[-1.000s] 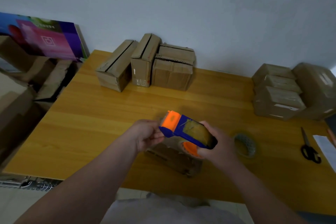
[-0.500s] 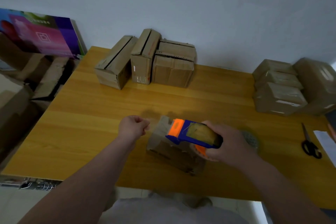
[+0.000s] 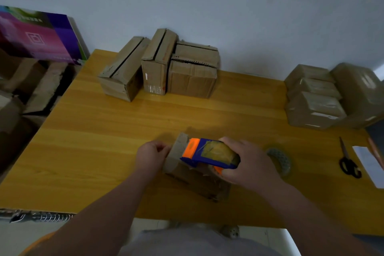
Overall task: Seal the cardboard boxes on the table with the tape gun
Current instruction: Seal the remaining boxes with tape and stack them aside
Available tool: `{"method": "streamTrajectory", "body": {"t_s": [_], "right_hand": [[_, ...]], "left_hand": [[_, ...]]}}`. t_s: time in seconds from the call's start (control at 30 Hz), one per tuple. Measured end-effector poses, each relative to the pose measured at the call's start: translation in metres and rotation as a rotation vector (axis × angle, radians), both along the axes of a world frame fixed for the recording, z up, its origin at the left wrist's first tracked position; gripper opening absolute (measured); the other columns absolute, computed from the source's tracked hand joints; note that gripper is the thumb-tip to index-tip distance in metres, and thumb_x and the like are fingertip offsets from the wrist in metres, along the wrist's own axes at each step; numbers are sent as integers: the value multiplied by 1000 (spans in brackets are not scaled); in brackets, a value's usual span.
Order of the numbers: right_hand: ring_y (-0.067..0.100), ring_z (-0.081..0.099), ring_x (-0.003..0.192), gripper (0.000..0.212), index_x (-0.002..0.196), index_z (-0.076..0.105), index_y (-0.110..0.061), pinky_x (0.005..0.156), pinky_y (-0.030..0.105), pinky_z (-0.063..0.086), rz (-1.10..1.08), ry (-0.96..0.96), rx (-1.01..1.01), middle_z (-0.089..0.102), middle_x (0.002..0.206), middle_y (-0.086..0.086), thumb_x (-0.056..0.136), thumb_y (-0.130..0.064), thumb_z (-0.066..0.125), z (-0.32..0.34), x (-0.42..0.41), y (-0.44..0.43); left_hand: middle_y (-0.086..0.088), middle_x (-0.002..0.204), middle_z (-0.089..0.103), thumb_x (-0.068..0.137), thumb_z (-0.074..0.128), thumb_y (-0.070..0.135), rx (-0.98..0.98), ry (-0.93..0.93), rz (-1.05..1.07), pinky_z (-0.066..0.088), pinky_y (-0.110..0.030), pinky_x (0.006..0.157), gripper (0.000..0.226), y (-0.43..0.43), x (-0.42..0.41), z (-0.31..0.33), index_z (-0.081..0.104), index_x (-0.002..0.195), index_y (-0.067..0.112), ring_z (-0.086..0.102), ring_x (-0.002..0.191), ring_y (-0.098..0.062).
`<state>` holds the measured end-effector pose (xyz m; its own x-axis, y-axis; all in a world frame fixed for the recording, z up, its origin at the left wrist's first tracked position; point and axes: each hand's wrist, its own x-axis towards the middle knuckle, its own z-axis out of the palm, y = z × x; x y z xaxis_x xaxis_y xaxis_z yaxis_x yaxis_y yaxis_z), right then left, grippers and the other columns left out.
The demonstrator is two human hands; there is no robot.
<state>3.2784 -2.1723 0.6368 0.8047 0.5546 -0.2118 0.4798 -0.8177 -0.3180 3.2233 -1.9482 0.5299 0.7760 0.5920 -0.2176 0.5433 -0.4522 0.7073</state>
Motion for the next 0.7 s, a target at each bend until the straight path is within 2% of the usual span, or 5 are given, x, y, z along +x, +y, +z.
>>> {"method": "streamTrajectory", "body": {"t_s": [0.27, 0.37, 0.47, 0.63, 0.7], "right_hand": [[9, 44, 94, 73, 141, 36, -37, 73, 24, 42, 19, -16, 14, 41, 104, -9, 77, -52, 67, -2, 0, 1], [10, 46, 96, 75, 142, 35, -37, 74, 24, 45, 5, -10, 32, 44, 107, -7, 76, -54, 67, -5, 0, -2], [11, 47, 93, 75, 142, 35, -37, 71, 23, 46, -1, -9, 40, 44, 106, -7, 77, -54, 67, -7, -1, -3], [10, 45, 92, 72, 141, 36, -37, 69, 22, 43, 7, -29, 55, 43, 106, -8, 78, -52, 67, -10, -1, -1], [10, 46, 92, 72, 141, 35, -37, 67, 22, 41, 8, -36, 57, 43, 105, -7, 78, -52, 67, -11, 0, -2]], "left_hand": [[-9, 113, 69, 93, 57, 23, 88, 172, -150, 48, -31, 86, 31, 15, 0, 8, 66, 120, 13, 62, 106, -25], [-3, 120, 65, 92, 44, -2, -411, -78, -58, 48, -30, 91, 41, 2, -6, 33, 62, 124, 16, 57, 113, -21], [7, 122, 55, 89, 41, -9, -726, -12, -168, 47, -21, 74, 64, -15, -16, 46, 39, 136, 34, 51, 101, -13], [-1, 131, 53, 84, 72, 30, -579, 169, -364, 48, -34, 90, 75, -4, -18, 28, 32, 147, 24, 56, 107, -14], [2, 139, 46, 79, 76, 38, -339, 184, -482, 44, -34, 100, 92, -3, -14, 25, 20, 151, 23, 50, 121, -18]]}}
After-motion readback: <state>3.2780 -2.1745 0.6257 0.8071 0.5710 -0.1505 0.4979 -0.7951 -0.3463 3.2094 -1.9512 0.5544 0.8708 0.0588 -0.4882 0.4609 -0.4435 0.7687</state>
